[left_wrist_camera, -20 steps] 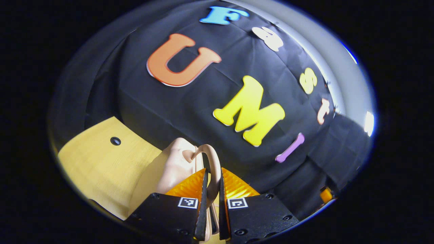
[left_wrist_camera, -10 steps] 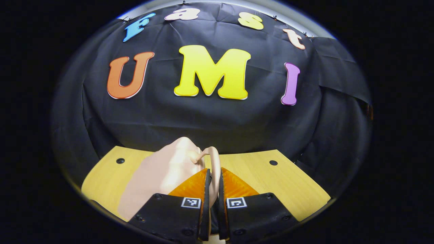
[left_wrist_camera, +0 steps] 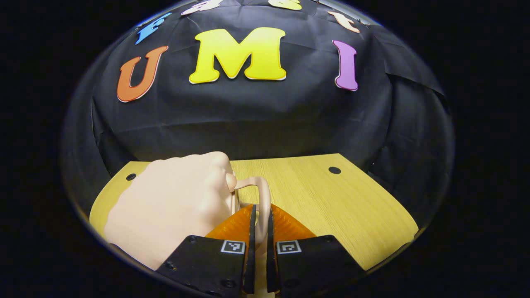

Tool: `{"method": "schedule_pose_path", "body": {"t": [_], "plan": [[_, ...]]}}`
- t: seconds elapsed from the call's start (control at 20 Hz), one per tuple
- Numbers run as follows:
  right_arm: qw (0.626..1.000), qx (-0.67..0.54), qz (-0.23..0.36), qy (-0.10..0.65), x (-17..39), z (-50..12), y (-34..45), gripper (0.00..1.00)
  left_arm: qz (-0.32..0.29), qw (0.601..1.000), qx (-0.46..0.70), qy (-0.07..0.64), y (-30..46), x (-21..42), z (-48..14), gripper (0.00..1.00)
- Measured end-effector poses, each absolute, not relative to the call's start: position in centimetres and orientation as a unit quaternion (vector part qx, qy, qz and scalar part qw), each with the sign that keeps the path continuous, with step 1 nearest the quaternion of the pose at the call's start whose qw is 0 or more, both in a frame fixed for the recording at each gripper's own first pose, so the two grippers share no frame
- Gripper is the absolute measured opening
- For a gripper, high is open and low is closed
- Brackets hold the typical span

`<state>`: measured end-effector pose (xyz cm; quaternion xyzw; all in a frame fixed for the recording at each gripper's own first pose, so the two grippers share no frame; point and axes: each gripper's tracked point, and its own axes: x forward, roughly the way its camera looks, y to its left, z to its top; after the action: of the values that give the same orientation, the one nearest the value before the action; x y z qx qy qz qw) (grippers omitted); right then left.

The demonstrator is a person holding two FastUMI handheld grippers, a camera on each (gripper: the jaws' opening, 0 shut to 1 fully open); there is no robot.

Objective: First open the suitcase, pack the skin care products into it, and then close the suitcase.

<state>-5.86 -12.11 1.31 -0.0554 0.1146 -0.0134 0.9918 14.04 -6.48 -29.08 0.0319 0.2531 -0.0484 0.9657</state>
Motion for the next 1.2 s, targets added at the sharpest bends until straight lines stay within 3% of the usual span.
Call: {"method": "schedule_pose_path", "body": {"t": [0.35, 0.45, 0.55, 0.65, 0.75, 0.85, 1.0, 1.05, 1.1, 1.2], "plan": [[0.991, -0.048, -0.005, 0.123, -4.9, 0.4, -13.4, 0.72, -0.036, 0.958, 0.073, 0.275, -7.2, 14.2, -31.8, 0.15], [0.991, -0.044, 0.000, 0.124, -4.5, 0.3, -13.2, 0.72, -0.048, 0.954, 0.068, 0.289, -8.4, 13.8, -32.5, 0.21], [0.992, -0.043, 0.004, 0.122, -4.3, 0.2, -13.1, 0.72, -0.054, 0.954, 0.063, 0.289, -8.8, 13.6, -32.3, 0.37], [0.992, -0.041, 0.009, 0.120, -4.3, 0.0, -12.8, 0.71, -0.060, 0.956, 0.054, 0.282, -9.3, 13.5, -31.5, 0.38], [0.992, -0.033, 0.015, 0.119, -4.0, -0.2, -12.1, 0.72, -0.065, 0.956, 0.040, 0.282, -9.8, 12.6, -30.5, 0.52], [0.993, -0.023, 0.021, 0.113, -3.5, -0.2, -11.3, 0.71, -0.061, 0.961, 0.038, 0.269, -9.2, 12.0, -28.3, 0.84], [0.994, -0.012, 0.035, 0.101, -2.1, 0.3, -9.3, 0.71, -0.046, 0.977, 0.019, 0.208, -7.8, 11.5, -22.0, 0.84], [0.994, -0.009, 0.041, 0.096, -1.6, 0.6, -8.4, 0.71, -0.035, 0.983, 0.011, 0.179, -6.8, 11.3, -19.1, 0.92], [0.995, -0.006, 0.046, 0.090, -1.1, 0.9, -7.6, 0.71, -0.024, 0.988, 0.010, 0.151, -6.0, 11.3, -16.2, 0.86], [0.996, 0.007, 0.055, 0.075, -0.1, 1.9, -5.8, 0.71, -0.008, 0.995, 0.016, 0.100, -4.3, 11.1, -11.1, 0.95]]}}
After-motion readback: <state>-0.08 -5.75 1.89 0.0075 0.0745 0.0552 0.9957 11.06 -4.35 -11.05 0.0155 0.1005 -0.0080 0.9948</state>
